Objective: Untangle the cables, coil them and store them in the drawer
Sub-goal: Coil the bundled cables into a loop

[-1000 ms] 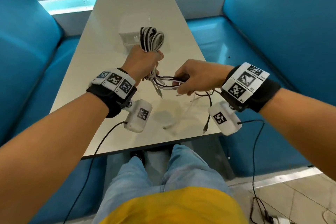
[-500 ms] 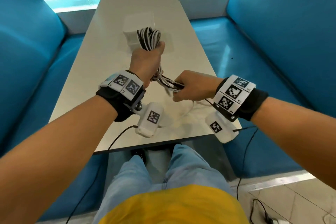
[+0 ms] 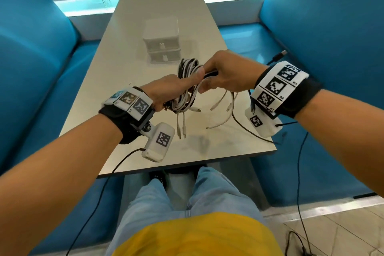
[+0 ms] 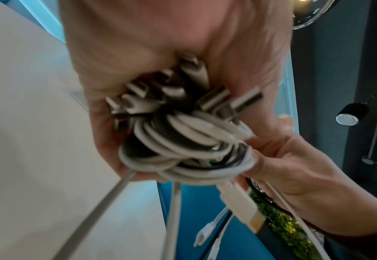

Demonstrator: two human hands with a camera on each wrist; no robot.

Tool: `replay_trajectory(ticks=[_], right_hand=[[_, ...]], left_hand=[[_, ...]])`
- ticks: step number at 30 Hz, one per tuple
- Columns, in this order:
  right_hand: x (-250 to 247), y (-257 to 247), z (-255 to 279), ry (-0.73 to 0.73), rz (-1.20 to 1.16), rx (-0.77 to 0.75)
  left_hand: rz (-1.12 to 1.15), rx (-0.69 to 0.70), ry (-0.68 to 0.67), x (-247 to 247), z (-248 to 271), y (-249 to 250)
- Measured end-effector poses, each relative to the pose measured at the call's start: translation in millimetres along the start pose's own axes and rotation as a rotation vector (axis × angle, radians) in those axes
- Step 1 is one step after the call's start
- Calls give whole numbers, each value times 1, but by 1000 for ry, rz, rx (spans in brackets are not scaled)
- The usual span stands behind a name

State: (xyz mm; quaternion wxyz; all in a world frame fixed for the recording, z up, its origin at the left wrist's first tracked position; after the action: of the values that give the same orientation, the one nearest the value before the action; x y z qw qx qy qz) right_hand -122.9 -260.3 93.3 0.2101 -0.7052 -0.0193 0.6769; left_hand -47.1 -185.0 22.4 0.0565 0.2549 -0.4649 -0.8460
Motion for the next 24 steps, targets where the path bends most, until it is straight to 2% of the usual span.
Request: replay_trajectory(ticks=[5, 9, 17, 21, 23, 24], right_hand=[[-9, 0, -4, 68, 75, 57], [-17, 0, -3, 139, 160, 114], [-9, 12, -1, -48, 228, 104], [0, 15, -1, -12, 348, 115], [2, 16, 0, 38, 271, 116], [0, 15, 1, 67, 151, 109]], left_hand=[[-2, 13, -93, 9, 3, 2], [-45, -32, -39, 2, -2, -5], [-41, 83, -28, -8, 2, 2], [58, 64, -48, -5, 3, 1], [144, 70, -76, -3, 4, 2], [189, 80, -97, -1, 4, 2]])
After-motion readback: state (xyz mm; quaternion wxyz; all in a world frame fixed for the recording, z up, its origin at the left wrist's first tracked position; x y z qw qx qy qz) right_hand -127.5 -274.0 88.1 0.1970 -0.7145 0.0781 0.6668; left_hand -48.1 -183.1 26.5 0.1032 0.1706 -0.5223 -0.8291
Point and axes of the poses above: each hand's wrist, its own z-axis away from the middle knuckle, its own x-axis out of the palm, y = z × x, the point moved 10 cm from there along -z, towards the middle knuckle, and after that the axes turned 9 degrees about z, right-handed, at the moved point
